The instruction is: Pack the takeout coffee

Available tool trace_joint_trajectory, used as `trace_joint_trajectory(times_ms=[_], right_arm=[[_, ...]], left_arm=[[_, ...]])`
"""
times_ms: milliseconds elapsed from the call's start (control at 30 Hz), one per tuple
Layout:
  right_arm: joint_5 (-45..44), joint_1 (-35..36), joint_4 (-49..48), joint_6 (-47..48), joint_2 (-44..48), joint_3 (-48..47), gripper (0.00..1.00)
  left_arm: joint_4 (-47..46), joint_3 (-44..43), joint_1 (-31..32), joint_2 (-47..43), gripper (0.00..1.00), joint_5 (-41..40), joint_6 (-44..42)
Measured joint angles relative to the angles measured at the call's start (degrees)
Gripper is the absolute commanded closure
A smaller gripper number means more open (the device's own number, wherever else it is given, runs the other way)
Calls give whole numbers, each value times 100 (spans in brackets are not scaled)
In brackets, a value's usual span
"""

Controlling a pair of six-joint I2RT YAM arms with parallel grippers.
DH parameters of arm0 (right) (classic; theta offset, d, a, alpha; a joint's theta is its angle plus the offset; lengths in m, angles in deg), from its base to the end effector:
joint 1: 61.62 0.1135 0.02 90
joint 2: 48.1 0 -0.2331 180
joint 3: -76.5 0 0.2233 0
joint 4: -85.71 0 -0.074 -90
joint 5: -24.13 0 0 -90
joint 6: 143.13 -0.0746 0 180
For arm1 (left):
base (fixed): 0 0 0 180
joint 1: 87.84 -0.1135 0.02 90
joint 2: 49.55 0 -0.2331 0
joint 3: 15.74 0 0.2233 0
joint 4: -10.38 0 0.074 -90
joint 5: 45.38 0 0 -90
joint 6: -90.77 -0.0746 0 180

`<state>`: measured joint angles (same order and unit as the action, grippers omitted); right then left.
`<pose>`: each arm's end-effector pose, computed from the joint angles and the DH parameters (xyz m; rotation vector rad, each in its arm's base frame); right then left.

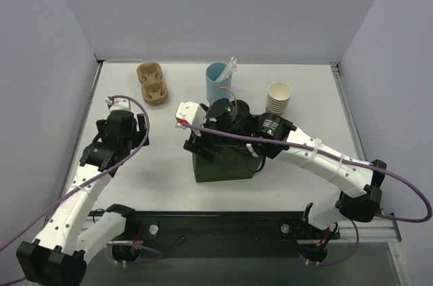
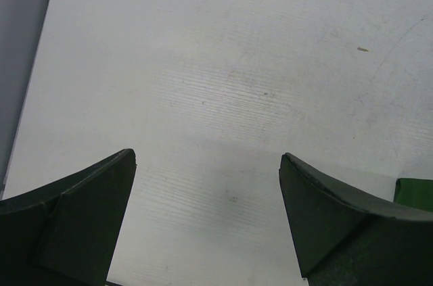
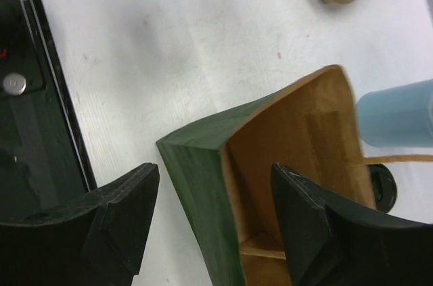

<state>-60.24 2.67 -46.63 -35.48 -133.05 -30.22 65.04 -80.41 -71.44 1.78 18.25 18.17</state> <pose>0.1410 0.3097 0.3638 -1.4082 1.5242 0.6078 0.1987 -0.0239 0.2540 -0.2522 2.1969 0.2037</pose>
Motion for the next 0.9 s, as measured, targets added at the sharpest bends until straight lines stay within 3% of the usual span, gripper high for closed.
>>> trace_joint_trajectory(times_ms=[133,267,400,600,900], right_arm=[[-446,0,-181,-544,221,-271,32],[-719,0,-245,-1062,662,-280,32],[-1021,26,-365,-1631,1222,-74,32],[-1453,33,-422,-2302,2448,970,33],[-2144,105,-490,-2468,3434,1827,34]], left_arm=[[96,-378,-2,190,4,225,-7],[142,-1392,-74,977,8,402,-22],[111,-2785,-280,2247,13,610,-15],[269,-4673,-525,4253,24,914,-144],[826,-7556,-632,7117,32,979,-245]])
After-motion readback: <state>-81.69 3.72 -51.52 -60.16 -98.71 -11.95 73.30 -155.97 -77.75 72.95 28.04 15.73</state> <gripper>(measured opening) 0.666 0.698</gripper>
